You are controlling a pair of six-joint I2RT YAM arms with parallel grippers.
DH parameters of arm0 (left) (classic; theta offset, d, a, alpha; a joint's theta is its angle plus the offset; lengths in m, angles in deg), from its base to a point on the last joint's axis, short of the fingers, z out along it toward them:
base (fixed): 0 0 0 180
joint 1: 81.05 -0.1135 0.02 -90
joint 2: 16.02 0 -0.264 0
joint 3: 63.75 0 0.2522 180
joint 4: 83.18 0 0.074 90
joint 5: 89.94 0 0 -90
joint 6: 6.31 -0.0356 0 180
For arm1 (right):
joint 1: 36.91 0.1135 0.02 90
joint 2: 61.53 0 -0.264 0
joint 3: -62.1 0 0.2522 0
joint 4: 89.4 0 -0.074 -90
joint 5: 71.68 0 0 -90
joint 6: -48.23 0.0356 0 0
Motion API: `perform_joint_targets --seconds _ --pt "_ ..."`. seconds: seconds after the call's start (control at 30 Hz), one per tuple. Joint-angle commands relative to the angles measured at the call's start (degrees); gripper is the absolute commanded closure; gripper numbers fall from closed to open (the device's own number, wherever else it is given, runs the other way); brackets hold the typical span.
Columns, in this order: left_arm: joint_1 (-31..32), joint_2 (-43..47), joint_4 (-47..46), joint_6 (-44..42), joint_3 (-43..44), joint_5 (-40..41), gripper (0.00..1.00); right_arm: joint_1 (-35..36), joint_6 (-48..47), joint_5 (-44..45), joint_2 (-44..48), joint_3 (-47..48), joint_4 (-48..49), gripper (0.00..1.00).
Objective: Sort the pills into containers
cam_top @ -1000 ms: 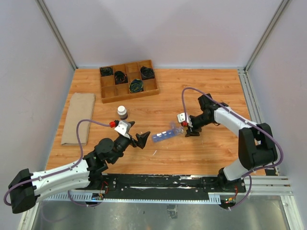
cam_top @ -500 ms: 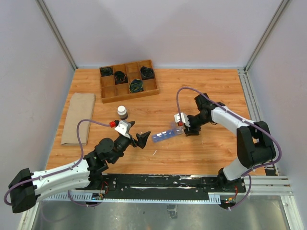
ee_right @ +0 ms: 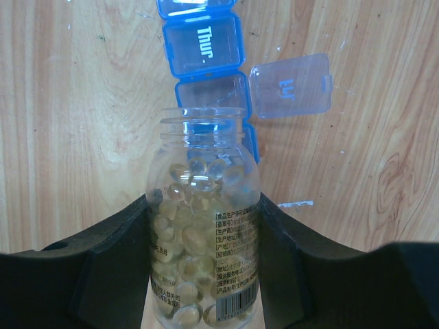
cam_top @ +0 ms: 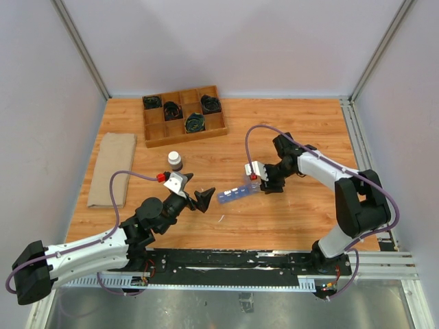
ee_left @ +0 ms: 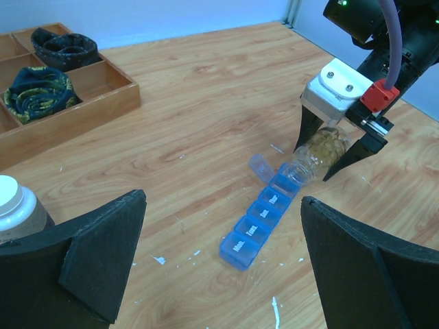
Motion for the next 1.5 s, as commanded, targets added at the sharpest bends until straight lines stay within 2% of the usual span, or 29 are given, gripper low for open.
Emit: perform_joint_targets --seconds 0.0,1.07,1.17,1.27,1.37,1.47 --pt "-0.4 0.5 -2.2 0.2 -0.6 0.9 0.01 1.6 1.4 1.3 -0.3 1.8 -0.6 0.9" --pt "-0.4 0.8 -2.2 0.3 -0.8 0.9 0.01 4.6 2.3 7.0 2.3 2.1 -2.5 0.9" --pt "-0.4 0.8 -2.1 0.3 -0.8 0.9 0.01 4.8 3.8 9.3 2.7 1.4 -0.2 0.9" --pt "-0.4 0.8 -2.2 0.3 -0.7 0.9 0.01 5.1 2.8 8.4 2.0 2.9 -3.7 0.9" --pt "-0.4 0.7 -2.1 0.3 -0.7 0.8 0.01 5.2 5.4 11.2 2.7 1.5 0.7 0.91" --pt "-0.5 0.7 -2.2 0.3 -0.7 0.8 0.01 5.3 3.7 9.6 1.6 3.3 -3.5 0.91"
